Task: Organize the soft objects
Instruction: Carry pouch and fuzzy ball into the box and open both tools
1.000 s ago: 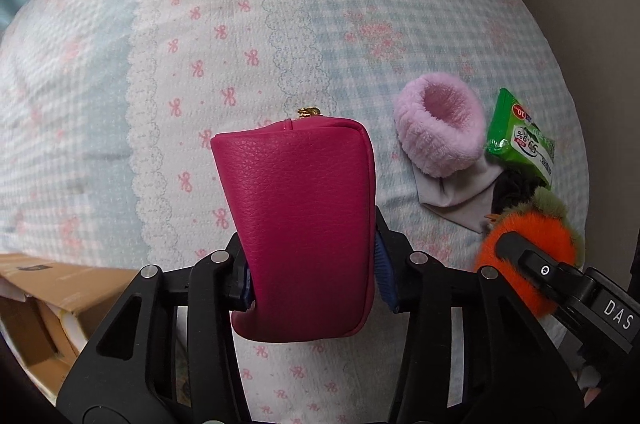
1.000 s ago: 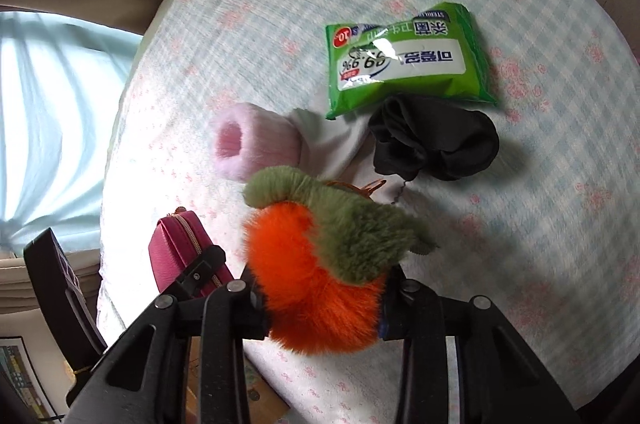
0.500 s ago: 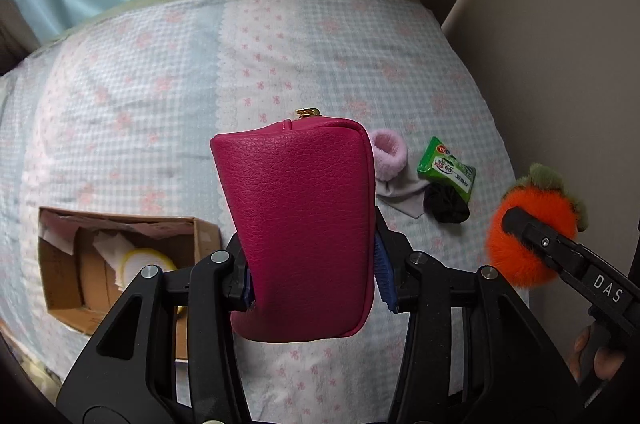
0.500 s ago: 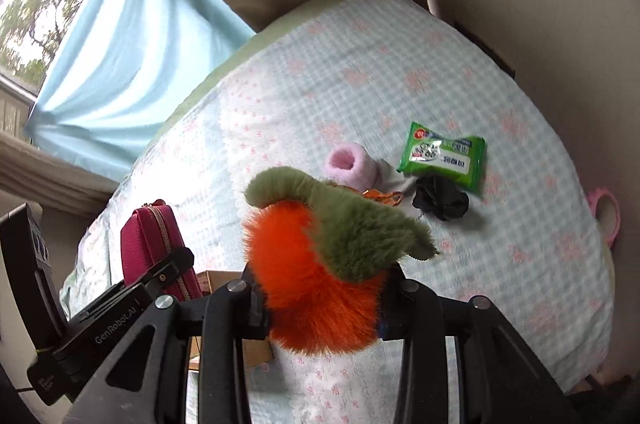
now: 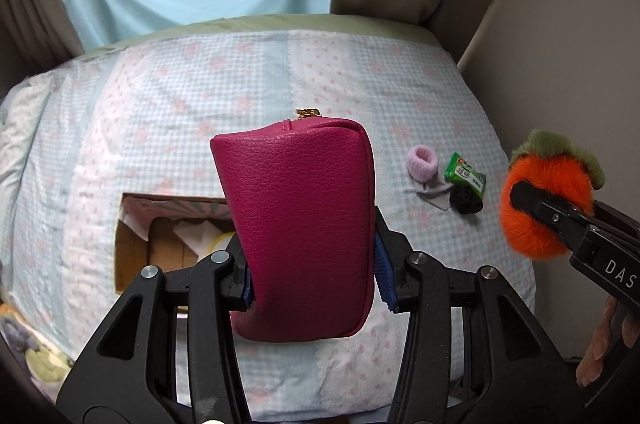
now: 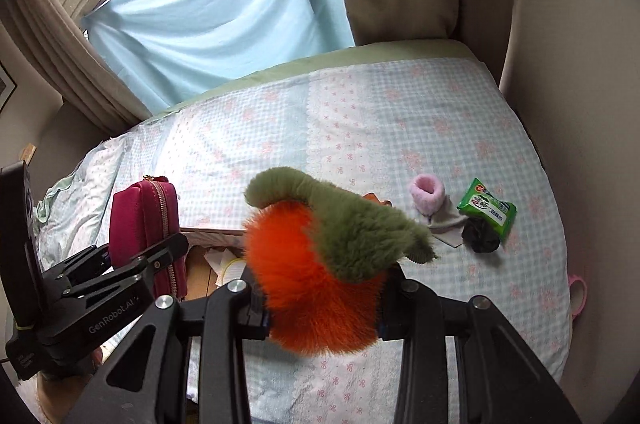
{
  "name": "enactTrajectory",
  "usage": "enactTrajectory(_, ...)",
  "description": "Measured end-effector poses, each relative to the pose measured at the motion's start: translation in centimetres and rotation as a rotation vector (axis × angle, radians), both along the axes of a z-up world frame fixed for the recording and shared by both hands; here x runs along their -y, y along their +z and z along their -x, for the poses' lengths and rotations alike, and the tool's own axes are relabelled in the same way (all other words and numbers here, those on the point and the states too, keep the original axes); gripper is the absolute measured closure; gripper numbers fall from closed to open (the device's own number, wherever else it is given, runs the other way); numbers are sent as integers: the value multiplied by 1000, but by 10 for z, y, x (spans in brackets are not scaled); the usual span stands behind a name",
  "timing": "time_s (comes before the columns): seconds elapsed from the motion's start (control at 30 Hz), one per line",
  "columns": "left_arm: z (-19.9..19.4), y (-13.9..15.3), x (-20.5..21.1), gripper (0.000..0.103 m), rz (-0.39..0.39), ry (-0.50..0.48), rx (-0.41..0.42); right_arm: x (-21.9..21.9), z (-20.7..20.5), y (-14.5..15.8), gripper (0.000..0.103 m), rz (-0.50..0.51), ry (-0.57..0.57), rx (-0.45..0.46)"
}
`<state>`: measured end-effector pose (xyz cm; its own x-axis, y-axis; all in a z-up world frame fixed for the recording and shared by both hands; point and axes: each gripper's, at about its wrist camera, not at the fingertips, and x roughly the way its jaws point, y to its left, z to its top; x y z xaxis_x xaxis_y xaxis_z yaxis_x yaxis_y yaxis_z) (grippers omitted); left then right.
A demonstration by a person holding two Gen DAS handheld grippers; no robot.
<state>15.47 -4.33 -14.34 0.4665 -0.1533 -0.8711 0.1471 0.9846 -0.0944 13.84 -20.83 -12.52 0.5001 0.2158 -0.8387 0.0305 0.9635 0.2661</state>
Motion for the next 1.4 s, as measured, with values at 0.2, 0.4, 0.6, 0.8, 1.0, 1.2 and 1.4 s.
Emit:
enactTrajectory(0.2, 10, 0, -73, 61, 27, -13, -12, -72, -1, 0, 70, 1, 40, -27)
enactTrajectory(0.4, 2, -17, -147, 61, 23, -20, -50, -141, -11, -21, 70, 15, 66, -85)
enactTrajectory(0.6, -20, -49, -199, 61, -4, -47, -123, -189, -30, -54, 70, 72, 69, -164)
enactTrajectory(0.8, -38, -97, -216, 61, -53, -105, -231, -208, -38, -102, 70, 94, 39, -291)
enactTrajectory(1.0, -48, -144, -214, 61, -64, -126, -325, -211, -50, -143, 70, 92, 37, -397)
enactTrajectory(1.2, -56, -188, -206, 61, -110, -156, -412, -205, -72, -183, 70, 64, 19, -499)
enactTrajectory(1.4, -70, -214, -196, 61, -174, -203, -453, -194, -97, -210, 70, 34, -4, -553)
